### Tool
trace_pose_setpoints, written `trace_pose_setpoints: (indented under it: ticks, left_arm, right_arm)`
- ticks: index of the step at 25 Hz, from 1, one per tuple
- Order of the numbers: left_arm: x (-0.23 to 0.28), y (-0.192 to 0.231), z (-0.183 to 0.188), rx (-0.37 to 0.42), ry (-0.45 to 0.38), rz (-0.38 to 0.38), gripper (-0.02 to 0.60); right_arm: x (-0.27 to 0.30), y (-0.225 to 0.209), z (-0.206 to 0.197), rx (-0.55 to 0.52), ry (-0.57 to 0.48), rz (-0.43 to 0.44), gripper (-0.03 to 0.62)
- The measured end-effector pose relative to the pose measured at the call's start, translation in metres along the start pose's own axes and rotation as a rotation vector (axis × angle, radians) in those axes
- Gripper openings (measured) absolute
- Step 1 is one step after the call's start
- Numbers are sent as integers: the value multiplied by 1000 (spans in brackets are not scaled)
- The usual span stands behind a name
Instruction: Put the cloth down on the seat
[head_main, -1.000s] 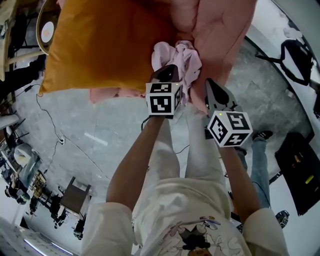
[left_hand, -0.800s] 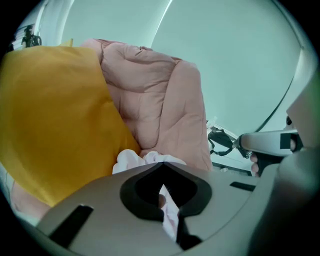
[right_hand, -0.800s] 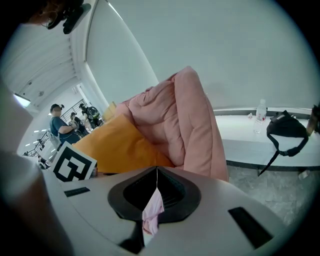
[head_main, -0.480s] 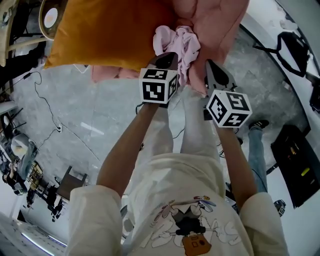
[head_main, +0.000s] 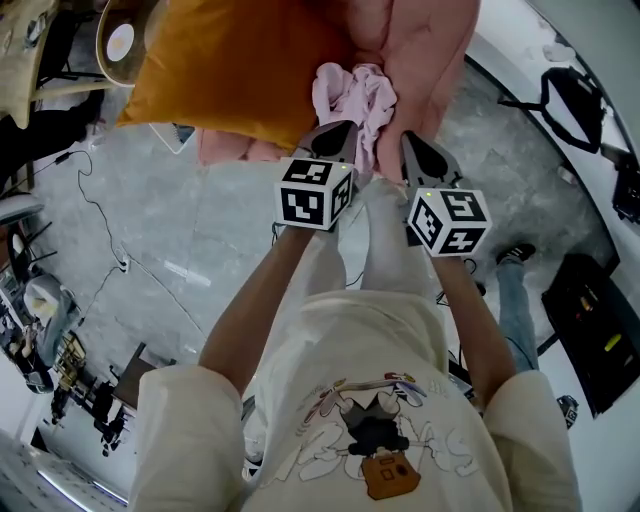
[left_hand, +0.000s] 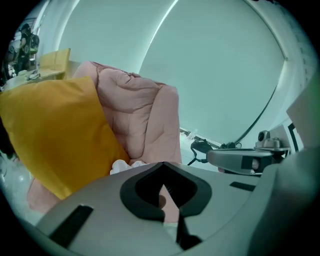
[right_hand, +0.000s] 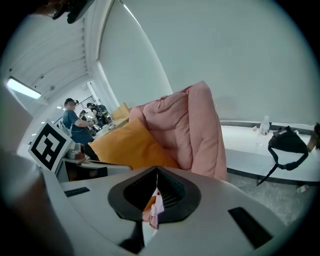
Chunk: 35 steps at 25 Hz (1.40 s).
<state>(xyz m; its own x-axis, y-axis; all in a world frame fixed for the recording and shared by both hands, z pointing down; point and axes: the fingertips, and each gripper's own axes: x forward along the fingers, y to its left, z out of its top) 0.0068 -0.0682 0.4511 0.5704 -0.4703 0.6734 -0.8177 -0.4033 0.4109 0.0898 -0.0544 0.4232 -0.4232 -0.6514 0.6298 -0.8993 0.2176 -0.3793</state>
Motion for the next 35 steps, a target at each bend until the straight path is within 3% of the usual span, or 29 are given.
trace_pose_setpoints:
  ticks: [4, 18, 23, 30, 35]
  left_arm:
    - [-16, -4, 5, -28, -22, 14, 5]
    - [-84, -31, 25, 2, -68, -13, 5]
    - [-102, -48, 40, -11, -108, -26, 5]
    - [-110, -75, 49, 89, -88, -75, 5]
    - [-129, -88, 52, 77, -127, -90, 5]
  right_arm:
    - [-12, 7, 8, -11, -11, 17, 18]
    - [-50, 57, 29, -87, -7, 125, 19]
    - [-66, 59, 38, -96, -34, 119, 18]
    - [-89, 63, 44, -89, -70, 106, 18]
    - [-108, 65, 35, -76, -77, 92, 18]
